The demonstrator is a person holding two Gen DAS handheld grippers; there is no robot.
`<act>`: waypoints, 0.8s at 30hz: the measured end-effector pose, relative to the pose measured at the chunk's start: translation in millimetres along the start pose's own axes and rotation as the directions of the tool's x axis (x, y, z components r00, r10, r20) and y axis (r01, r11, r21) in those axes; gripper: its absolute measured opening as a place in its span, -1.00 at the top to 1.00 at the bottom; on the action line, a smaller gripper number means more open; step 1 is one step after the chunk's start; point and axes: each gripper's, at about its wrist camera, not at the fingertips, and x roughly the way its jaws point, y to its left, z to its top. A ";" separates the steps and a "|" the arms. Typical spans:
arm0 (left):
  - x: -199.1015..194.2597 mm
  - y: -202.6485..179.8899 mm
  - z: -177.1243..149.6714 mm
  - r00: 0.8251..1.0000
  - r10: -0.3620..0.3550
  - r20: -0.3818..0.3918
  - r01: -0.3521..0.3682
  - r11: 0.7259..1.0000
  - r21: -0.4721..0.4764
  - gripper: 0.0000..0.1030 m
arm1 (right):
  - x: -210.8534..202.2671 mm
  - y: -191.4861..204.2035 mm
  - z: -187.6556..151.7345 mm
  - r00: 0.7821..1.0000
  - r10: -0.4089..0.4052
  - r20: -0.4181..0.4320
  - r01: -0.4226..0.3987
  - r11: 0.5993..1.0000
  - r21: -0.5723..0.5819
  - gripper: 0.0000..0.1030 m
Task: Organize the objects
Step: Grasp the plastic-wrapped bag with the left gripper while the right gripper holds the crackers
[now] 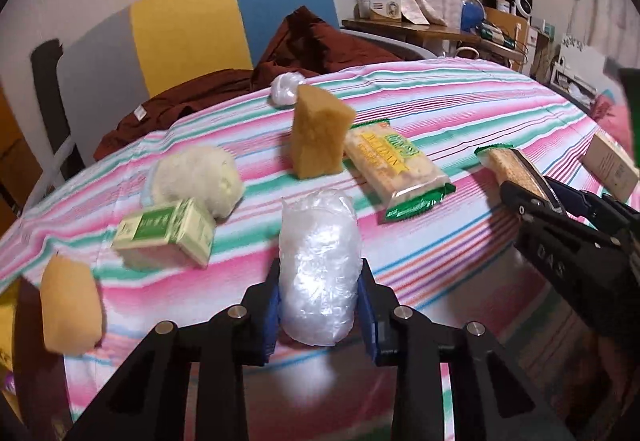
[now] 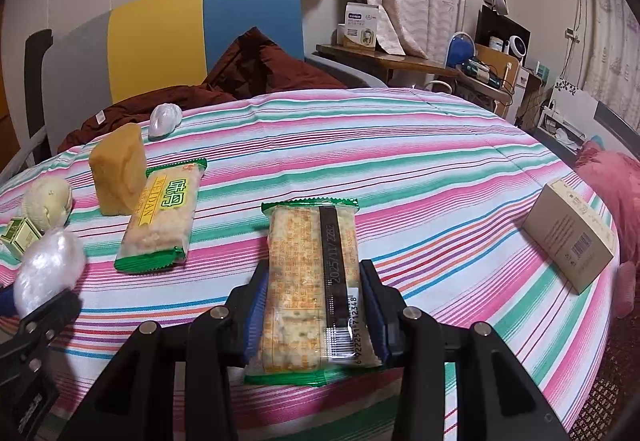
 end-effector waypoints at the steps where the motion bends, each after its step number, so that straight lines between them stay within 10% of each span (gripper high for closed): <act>1: -1.6 2.8 -3.3 1.000 -0.003 -0.002 0.003 1.000 -0.012 0.35 | -0.1 0.0 0.0 1.000 -0.004 0.000 0.004 1.000 0.000 0.17; 24: -89.8 61.4 -62.6 0.994 -0.100 0.033 0.105 0.964 -0.245 0.36 | -1.3 11.6 0.3 0.997 -0.071 0.012 0.071 0.997 -0.039 0.17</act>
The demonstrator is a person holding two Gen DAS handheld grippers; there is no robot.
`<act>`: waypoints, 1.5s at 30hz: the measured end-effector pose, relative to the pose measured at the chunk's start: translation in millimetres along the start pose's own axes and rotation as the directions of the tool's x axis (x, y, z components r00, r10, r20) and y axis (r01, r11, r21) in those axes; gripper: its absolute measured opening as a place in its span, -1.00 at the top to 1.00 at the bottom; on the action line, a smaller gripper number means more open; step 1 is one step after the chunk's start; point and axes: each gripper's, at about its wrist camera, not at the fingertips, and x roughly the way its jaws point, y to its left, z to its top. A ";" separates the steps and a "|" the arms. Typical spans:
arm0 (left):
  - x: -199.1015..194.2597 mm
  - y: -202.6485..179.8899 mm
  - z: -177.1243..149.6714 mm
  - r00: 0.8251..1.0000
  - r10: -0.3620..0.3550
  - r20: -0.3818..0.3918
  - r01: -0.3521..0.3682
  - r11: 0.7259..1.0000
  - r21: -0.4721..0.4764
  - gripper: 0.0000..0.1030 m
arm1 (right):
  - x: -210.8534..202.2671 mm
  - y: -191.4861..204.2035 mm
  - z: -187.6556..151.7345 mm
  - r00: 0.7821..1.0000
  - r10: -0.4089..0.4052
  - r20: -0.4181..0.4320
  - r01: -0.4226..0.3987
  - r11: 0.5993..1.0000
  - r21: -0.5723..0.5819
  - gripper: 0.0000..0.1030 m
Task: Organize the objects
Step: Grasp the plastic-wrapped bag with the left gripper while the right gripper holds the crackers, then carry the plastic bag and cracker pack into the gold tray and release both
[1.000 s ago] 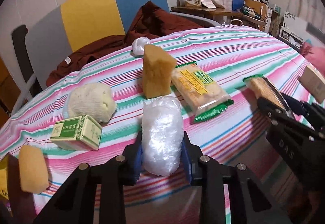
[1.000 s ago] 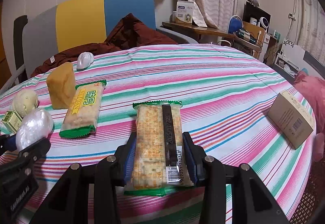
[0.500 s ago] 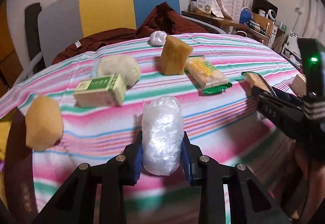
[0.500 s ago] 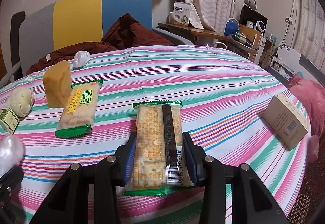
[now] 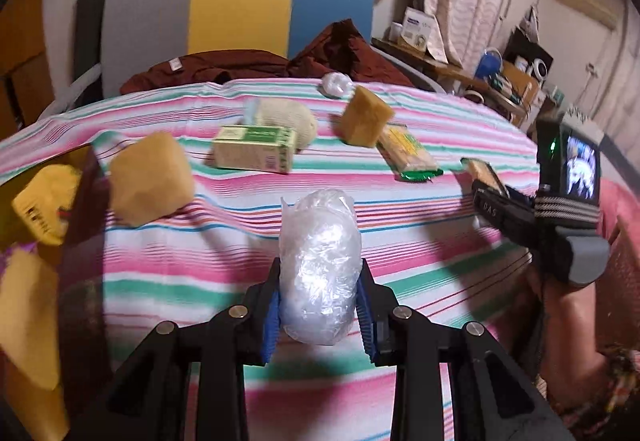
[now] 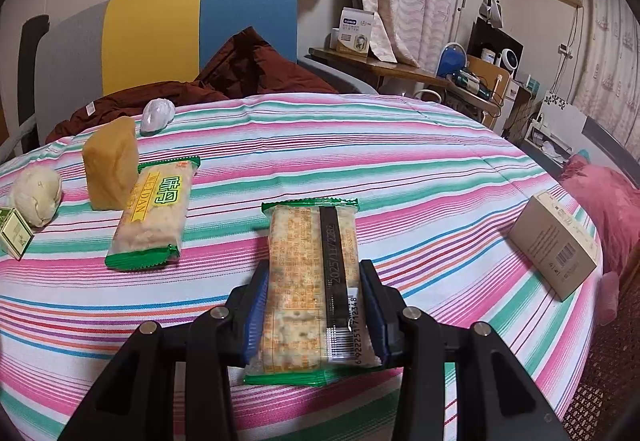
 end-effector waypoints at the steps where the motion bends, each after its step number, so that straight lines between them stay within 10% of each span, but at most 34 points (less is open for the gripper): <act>1: -6.2 4.5 -0.2 1.000 0.002 0.008 -0.002 1.000 -0.010 0.36 | -0.1 0.8 -0.2 1.000 -0.001 0.001 0.001 1.000 -0.001 0.17; 19: -80.7 110.2 7.1 0.986 0.144 0.084 -0.126 0.974 -0.189 0.36 | -21.7 12.1 -1.3 0.993 0.060 0.104 -0.052 0.996 -0.078 0.17; 31: -92.3 223.5 9.3 0.960 0.279 -0.007 -0.264 0.901 -0.343 0.36 | -52.1 27.5 2.9 0.977 0.153 0.146 -0.135 0.983 -0.124 0.17; 35: -80.5 254.2 11.7 0.953 0.295 -0.068 -0.298 0.880 -0.371 0.36 | -85.7 50.0 5.4 0.943 0.301 0.141 -0.283 0.950 -0.132 0.17; 45: -57.1 286.6 13.9 0.956 0.243 -0.165 -0.292 0.843 -0.452 0.35 | -175.7 141.2 -5.7 0.756 0.650 0.080 -0.613 0.746 -0.261 0.17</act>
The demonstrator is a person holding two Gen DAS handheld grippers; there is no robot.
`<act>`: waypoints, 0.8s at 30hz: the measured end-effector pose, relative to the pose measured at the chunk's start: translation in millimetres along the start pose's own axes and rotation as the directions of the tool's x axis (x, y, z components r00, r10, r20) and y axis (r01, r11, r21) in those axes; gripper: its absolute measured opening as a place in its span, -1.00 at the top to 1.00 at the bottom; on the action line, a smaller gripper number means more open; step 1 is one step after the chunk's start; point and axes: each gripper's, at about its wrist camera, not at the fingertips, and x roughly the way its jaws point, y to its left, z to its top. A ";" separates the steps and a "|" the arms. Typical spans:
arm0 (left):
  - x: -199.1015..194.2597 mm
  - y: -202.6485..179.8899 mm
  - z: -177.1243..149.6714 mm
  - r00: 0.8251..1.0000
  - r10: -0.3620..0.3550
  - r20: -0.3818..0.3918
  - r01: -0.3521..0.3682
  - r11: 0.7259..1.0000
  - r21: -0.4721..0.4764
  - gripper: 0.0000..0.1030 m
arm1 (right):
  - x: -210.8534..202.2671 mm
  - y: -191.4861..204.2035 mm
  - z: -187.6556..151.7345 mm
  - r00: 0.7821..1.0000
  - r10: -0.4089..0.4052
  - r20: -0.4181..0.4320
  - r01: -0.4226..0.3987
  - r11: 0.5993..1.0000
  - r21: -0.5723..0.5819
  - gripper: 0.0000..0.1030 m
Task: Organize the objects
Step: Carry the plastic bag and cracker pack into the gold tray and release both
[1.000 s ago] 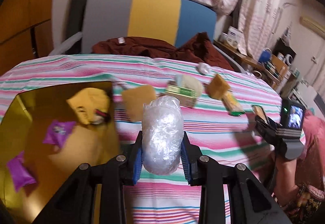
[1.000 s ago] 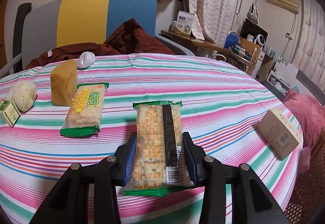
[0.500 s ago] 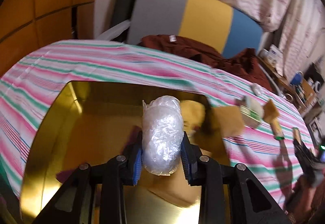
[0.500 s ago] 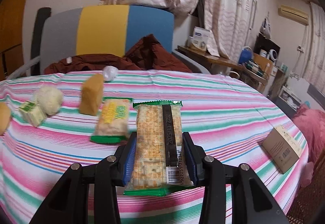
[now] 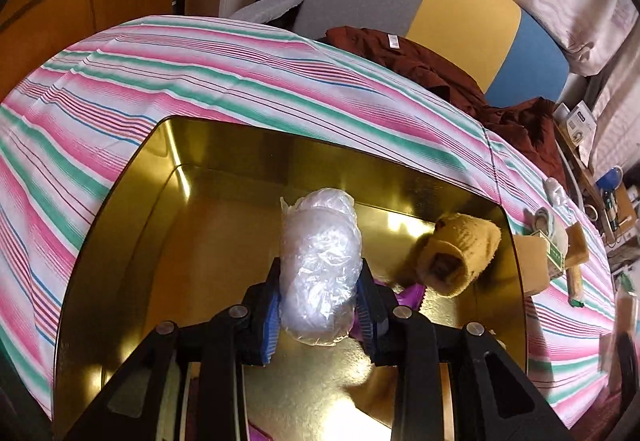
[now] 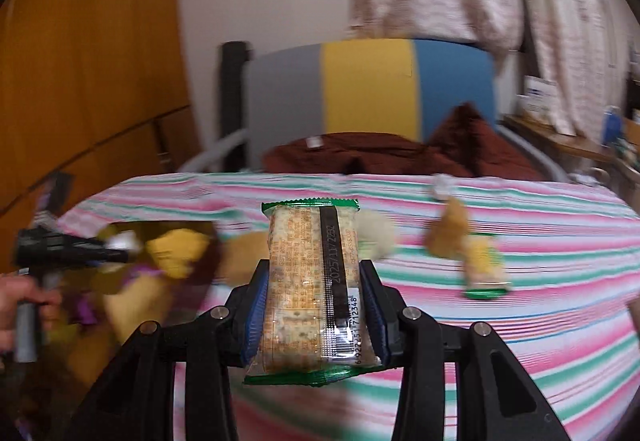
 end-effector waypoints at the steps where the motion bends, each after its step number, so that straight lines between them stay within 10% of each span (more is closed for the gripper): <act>1: 0.5 0.4 0.4 1.000 -0.003 -0.002 0.003 1.000 0.001 0.35 | 1.4 9.0 0.1 1.000 0.024 -0.005 -0.024 1.000 -0.007 0.17; 6: -2.8 7.5 0.0 1.000 0.002 0.017 -0.001 0.999 -0.054 -0.25 | 6.4 55.8 -1.9 0.989 0.144 -0.044 -0.146 0.988 -0.051 0.17; 24: -106.1 49.5 -36.9 0.945 0.139 0.296 -0.096 0.983 -0.154 -0.70 | 42.7 175.1 -40.5 0.866 0.377 -0.329 -0.436 0.891 -0.128 0.17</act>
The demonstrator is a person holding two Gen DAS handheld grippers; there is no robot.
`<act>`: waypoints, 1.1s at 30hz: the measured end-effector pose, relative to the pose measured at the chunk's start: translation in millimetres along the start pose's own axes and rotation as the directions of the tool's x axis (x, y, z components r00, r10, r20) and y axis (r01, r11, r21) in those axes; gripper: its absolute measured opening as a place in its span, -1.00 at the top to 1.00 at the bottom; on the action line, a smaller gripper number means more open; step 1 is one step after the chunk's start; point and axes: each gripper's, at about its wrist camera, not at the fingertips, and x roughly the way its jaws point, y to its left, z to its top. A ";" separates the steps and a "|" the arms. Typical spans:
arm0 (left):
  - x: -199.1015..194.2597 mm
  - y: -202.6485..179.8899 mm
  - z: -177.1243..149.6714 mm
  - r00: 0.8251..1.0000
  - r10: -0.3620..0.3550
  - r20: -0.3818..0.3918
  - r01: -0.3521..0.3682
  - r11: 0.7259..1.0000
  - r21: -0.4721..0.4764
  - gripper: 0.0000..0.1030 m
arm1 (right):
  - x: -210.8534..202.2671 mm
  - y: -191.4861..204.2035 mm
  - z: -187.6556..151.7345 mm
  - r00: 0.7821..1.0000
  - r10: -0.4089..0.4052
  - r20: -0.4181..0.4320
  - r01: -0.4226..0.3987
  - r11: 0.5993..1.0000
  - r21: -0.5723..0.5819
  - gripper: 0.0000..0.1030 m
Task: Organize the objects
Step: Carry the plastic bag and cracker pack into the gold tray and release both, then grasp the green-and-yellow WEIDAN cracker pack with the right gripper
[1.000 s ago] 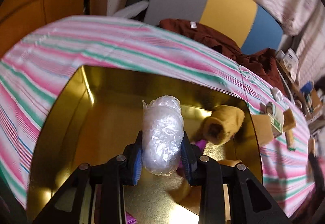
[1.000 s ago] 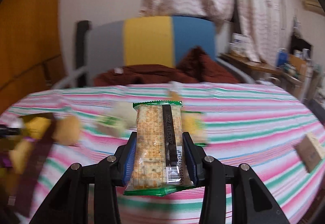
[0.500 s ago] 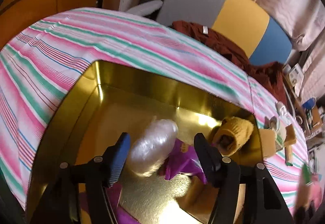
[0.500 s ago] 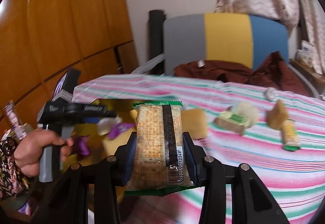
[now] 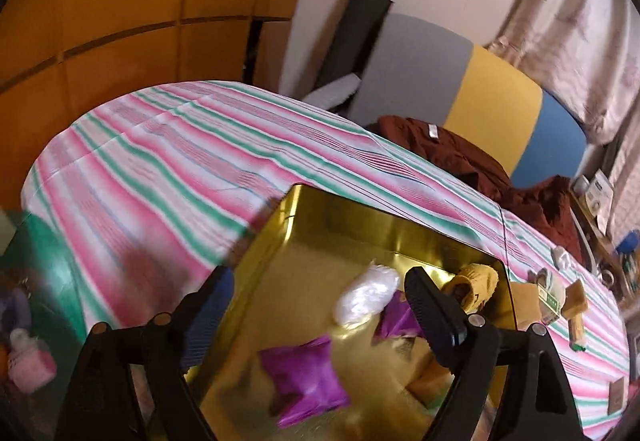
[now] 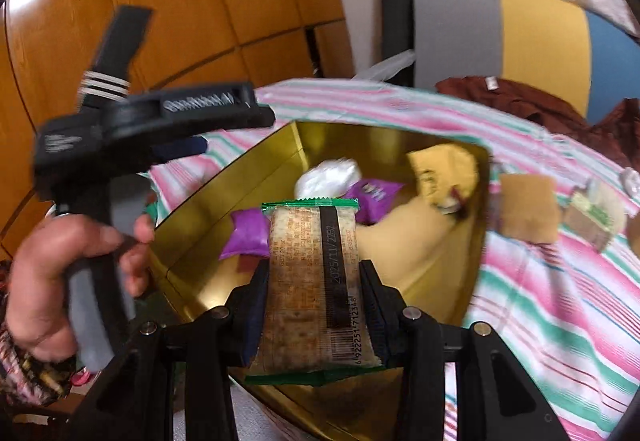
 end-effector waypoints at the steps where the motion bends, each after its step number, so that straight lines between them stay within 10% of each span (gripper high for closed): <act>1: -3.2 2.9 -2.2 1.000 -0.001 0.001 0.001 1.000 -0.007 -0.70 | 8.2 2.0 0.3 1.000 0.009 -0.022 -0.009 1.000 0.005 0.17; 12: -10.3 3.6 -22.4 0.999 -0.027 -0.042 0.027 1.000 -0.003 -0.70 | 52.6 -15.2 23.7 0.996 -0.036 -0.086 0.045 0.994 0.104 0.12; 23: -10.1 -25.9 -39.2 0.993 -0.078 -0.086 0.082 0.996 0.041 -0.70 | -15.6 -52.6 15.9 0.992 -0.079 0.100 0.056 0.974 0.218 0.08; 33: -21.0 -102.0 -65.2 0.971 -0.195 -0.137 0.221 0.951 0.216 -0.72 | -61.5 -130.8 -17.7 0.966 -0.242 0.091 0.196 0.915 0.353 0.08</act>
